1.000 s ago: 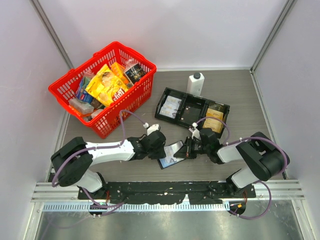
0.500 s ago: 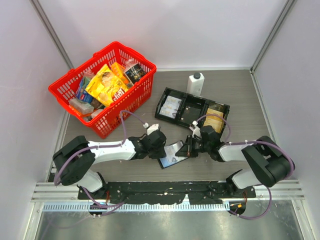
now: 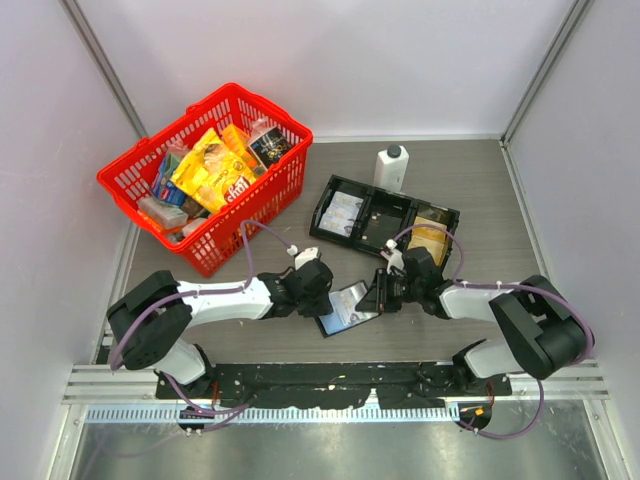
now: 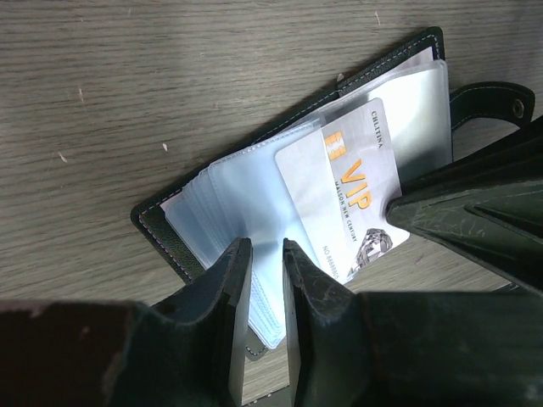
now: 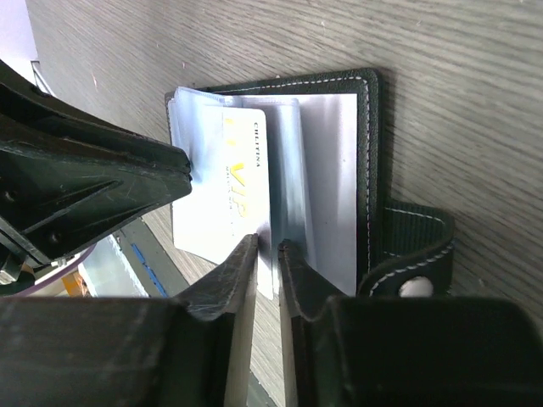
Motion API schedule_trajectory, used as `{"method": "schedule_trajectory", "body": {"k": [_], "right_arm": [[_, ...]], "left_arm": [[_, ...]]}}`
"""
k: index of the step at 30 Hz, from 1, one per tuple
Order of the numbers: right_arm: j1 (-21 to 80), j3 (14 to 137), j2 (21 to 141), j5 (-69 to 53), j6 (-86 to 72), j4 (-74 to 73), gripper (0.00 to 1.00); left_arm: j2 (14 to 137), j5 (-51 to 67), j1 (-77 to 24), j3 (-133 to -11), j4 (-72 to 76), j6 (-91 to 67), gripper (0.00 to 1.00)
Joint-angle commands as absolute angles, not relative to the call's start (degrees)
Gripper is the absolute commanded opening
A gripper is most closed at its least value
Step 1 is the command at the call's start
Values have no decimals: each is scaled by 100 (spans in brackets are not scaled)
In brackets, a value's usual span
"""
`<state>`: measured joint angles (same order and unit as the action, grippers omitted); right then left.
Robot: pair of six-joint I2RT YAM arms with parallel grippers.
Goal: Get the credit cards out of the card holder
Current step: Remove the credit card from the card holder, then place the credit card in the storage box.
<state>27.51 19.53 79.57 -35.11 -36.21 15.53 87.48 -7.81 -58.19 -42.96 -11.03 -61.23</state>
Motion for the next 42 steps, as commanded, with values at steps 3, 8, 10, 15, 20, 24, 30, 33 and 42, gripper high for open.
{"method": "schedule_trajectory", "body": {"k": [3,8,10,15,20,24,30,33,42], "right_arm": [[2716,1907,8384,-3770,-3674,2100,27],[2716,1898,8631,-3929,-3770,2382,22],[2707,1916,8578,-3929,-3744,2295,12],[2541,2179,8096,-3622,-3104,1206,1],[2434,2644,7568,-2981,-2725,-252,1],[2435,3145,7226,-2471,-2488,-1176,1],[2435,4323,6908,-1969,-1804,-2416,1],[2435,5208,7162,-1583,-1398,-3021,1],[2522,7592,8639,-1187,-160,-3936,1]], "left_arm": [[9044,-536,-5845,-4157,-1424,-6108,25],[9035,-519,-5854,-4148,-1397,-6126,25],[9009,-527,-5854,-4148,-1415,-6135,25],[8895,-597,-5845,-4096,-1450,-6135,25],[8807,-677,-5853,-4104,-1529,-6108,25],[8631,-904,-5854,-4166,-1704,-6021,25],[7947,-1467,-5731,-4613,-2468,-5468,41],[7324,-1766,-5494,-4903,-3013,-5090,56],[5310,-1960,-3904,-5229,-4420,-3886,83]]}}
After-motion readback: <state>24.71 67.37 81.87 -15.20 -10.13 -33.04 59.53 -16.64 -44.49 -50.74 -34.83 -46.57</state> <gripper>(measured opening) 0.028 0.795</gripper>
